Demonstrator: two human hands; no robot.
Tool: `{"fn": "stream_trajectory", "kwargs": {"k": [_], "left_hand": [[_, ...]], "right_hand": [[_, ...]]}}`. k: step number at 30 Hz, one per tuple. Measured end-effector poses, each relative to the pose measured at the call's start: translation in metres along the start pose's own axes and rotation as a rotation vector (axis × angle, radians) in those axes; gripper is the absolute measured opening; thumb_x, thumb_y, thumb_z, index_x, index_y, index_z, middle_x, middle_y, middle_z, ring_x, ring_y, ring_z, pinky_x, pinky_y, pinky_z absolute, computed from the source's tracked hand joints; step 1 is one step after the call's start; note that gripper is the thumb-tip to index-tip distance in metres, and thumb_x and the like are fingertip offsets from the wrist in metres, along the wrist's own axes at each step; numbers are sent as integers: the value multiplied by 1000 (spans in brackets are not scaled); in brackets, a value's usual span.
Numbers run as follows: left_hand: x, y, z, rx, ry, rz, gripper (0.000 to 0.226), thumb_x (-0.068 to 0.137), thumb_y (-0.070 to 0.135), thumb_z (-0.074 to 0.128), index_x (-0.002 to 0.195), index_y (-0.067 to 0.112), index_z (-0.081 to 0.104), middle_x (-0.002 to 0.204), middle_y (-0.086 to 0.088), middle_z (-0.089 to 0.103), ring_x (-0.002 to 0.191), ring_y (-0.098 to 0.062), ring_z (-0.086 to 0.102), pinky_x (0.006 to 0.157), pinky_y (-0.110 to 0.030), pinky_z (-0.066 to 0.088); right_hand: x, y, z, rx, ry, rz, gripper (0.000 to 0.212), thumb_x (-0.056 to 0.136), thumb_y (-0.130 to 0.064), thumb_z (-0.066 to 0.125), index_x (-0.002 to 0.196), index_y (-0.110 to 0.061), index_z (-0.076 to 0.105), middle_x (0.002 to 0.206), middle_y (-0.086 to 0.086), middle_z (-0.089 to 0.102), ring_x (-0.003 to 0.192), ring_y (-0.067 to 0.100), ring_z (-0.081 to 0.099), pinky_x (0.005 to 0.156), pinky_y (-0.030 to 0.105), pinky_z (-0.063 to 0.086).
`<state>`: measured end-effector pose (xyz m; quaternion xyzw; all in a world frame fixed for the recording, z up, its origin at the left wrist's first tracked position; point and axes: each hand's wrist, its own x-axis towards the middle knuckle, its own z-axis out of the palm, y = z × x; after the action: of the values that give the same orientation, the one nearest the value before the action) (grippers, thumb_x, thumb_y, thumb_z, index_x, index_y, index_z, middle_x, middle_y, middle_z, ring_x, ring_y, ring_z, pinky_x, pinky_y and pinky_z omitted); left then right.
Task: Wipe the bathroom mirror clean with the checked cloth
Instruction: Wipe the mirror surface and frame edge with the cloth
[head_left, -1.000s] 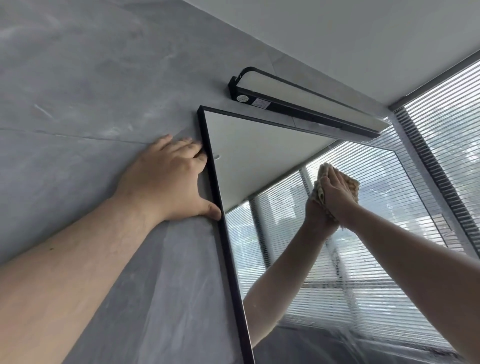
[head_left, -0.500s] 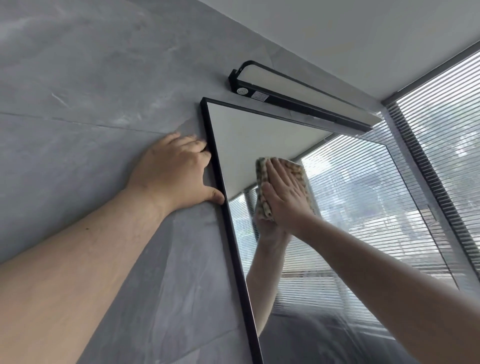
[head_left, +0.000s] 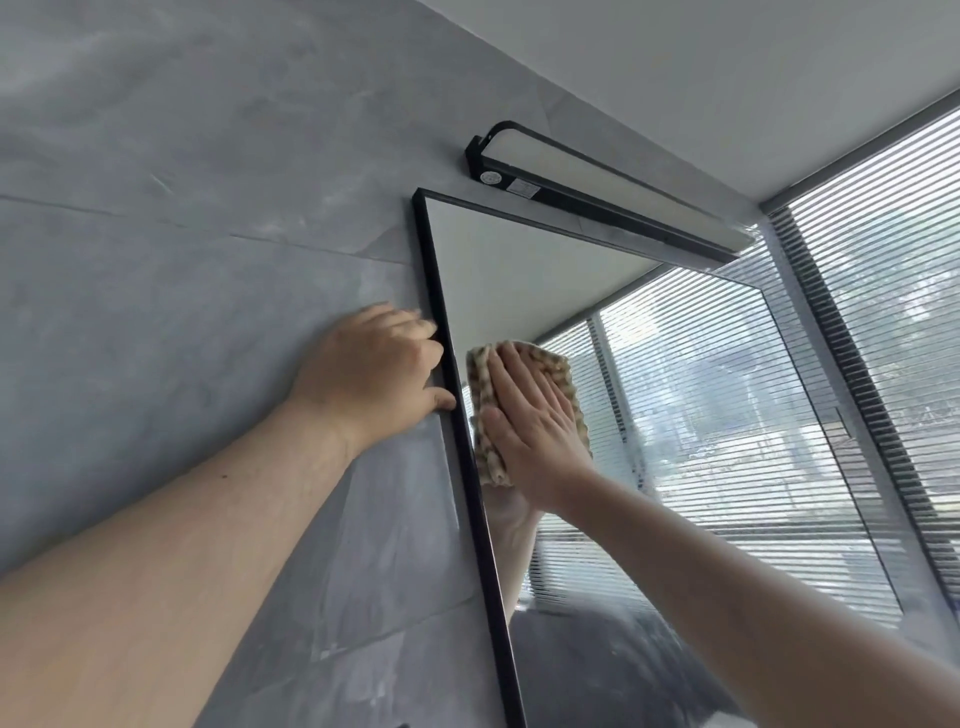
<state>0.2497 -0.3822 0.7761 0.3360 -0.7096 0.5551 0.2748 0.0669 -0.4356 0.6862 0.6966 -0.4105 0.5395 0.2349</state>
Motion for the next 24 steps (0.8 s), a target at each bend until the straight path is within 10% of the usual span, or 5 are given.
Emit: {"fn": "stream_trajectory", "kwargs": {"k": [8,24], "left_hand": [[-19,14,5,60,1,2,74,75,63,72,123,7,67,139,-12,59,135,-28,50,119,-44,28],[-58,41,7,89,-111,30,92,79,70,60,143,5,51,153,-14,45,146,-28,35,123,-46,13]], "right_hand": [[-92,11,25,-61,-72,-32,59,95,-66,-6,150,-47,-13,162,-20,-18,149,2,-20,121,27,-13],[-46,-12,12,-69,-37,-47,62,98,-51,11,156,-36,-3,165,-12,-8,151,7,-12,120,25,-12]]}}
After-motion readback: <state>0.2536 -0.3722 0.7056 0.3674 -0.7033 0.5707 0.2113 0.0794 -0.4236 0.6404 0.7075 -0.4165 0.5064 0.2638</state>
